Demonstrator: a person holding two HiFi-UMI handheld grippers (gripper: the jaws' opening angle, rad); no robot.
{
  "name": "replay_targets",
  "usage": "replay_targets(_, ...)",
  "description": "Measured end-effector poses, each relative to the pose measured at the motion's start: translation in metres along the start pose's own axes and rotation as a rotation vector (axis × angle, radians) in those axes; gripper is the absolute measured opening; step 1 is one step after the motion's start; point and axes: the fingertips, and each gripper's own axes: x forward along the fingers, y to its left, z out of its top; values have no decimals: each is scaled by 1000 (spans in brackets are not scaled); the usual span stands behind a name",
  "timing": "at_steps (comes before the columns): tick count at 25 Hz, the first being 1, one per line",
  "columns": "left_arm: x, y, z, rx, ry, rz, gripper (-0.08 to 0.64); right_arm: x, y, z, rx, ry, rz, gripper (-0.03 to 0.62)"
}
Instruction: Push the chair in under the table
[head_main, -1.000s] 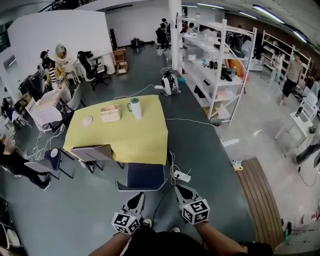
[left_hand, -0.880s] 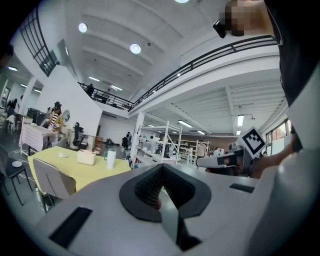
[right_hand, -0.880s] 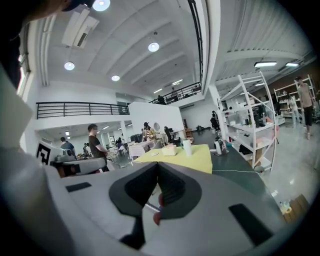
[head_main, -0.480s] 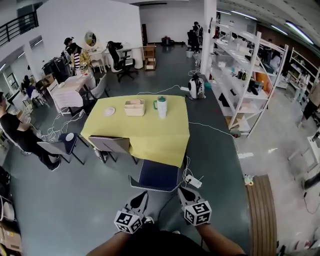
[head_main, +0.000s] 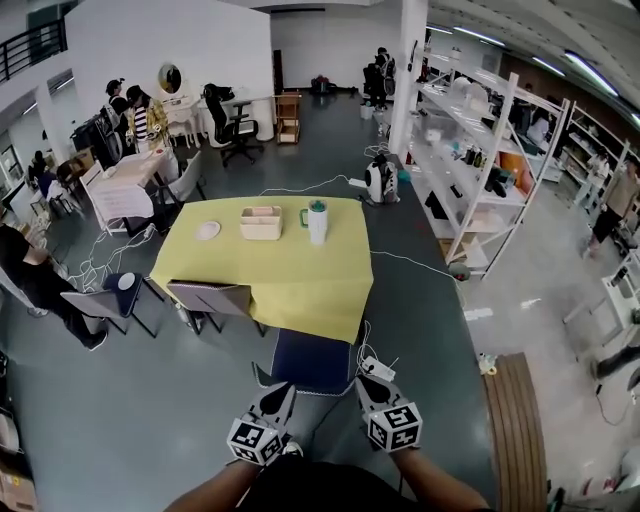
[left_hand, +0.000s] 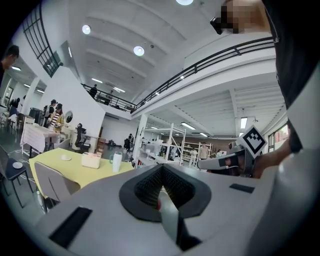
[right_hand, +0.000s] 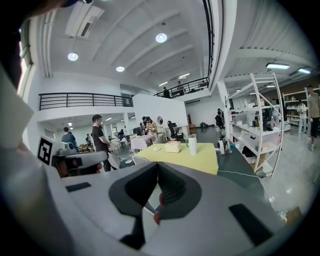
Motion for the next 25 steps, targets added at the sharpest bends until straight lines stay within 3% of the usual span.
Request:
replay_targets(6,14,17,13,7,-6,-52,8,16,2,13,-5,9,-42,14)
replay_targets(25,-5,95,-5,-35,36,-138,8,78,39,-9,54,58,-121,14)
